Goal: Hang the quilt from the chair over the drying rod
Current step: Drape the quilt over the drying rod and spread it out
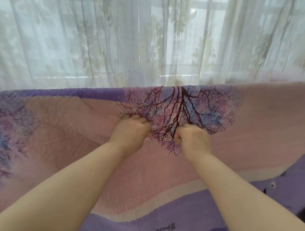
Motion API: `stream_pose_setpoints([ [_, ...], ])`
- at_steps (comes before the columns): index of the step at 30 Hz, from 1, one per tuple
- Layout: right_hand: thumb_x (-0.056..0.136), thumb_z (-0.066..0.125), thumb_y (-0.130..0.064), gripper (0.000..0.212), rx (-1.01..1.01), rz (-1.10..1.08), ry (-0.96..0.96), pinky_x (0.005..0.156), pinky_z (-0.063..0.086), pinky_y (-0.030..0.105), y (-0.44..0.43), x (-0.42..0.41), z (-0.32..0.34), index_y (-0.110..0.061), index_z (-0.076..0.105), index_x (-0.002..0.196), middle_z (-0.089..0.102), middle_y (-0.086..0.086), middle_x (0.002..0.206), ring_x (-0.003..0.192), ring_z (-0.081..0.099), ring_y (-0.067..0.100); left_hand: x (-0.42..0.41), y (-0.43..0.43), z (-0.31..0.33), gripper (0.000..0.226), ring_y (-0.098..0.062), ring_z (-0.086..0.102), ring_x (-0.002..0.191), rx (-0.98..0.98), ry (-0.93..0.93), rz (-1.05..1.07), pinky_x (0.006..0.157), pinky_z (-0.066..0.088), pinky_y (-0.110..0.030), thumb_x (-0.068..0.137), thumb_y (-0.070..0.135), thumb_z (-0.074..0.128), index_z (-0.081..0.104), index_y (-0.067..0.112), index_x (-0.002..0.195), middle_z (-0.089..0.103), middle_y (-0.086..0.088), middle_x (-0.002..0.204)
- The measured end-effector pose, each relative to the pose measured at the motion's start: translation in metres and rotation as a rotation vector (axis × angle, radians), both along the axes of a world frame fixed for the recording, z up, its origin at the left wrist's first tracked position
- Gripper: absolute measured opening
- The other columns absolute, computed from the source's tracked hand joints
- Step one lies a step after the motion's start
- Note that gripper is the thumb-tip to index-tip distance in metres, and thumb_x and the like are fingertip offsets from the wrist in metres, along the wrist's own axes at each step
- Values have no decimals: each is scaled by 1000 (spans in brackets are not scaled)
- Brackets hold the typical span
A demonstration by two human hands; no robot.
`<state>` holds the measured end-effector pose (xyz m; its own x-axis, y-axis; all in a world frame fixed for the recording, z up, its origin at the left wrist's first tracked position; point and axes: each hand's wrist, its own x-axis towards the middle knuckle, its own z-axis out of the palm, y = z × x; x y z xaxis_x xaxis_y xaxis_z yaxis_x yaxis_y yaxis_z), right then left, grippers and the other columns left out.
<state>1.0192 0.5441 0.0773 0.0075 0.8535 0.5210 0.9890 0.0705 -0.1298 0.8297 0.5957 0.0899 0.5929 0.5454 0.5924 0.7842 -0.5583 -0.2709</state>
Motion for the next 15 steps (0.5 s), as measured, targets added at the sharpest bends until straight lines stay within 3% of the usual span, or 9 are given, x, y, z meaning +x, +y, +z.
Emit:
stream_pose_setpoints([
  [2, 83, 56, -7, 24, -54, -2, -24, 76, 43, 30, -1, -7, -3, -15, 69, 102, 65, 4, 107, 103, 58, 27, -5, -2, -6, 14, -28, 63, 70, -24, -1, 13, 60, 46, -35, 71, 20, 79, 66, 15, 66, 65, -4, 68],
  [5, 80, 58, -3, 27, -97, 14, -61, 77, 44, 31, 1, -9, -5, -18, 69, 100, 65, 3, 107, 103, 59, 27, -6, -9, -6, 13, -28, 59, 96, -76, 49, 66, 75, 42, -35, 89, 26, 60, 68, 16, 90, 67, -4, 94],
  [7, 83, 59, -7, 26, -108, 41, -55, 81, 45, 32, 1, -3, -2, -22, 69, 102, 66, 0, 110, 105, 60, 25, -4, -12, 2, 19, -25, 56, 104, -109, 112, 93, 78, 42, -33, 93, 27, 51, 66, 18, 101, 64, -2, 105],
  [12, 91, 55, -12, 31, -61, 91, -17, 85, 51, 35, -10, 20, 14, -31, 68, 111, 66, -8, 114, 108, 60, 19, 20, -24, 35, 21, -26, 63, 97, -161, 161, 111, 71, 48, -34, 92, 31, 50, 67, 19, 97, 67, -1, 102],
  [15, 94, 49, -20, 27, 44, 69, 44, 81, 48, 33, -18, 49, 25, -29, 69, 110, 68, -6, 110, 106, 60, 18, 50, -31, 57, 25, -22, 66, 83, -64, 45, 21, 63, 47, -30, 93, 39, 45, 62, 24, 83, 67, 4, 86],
])
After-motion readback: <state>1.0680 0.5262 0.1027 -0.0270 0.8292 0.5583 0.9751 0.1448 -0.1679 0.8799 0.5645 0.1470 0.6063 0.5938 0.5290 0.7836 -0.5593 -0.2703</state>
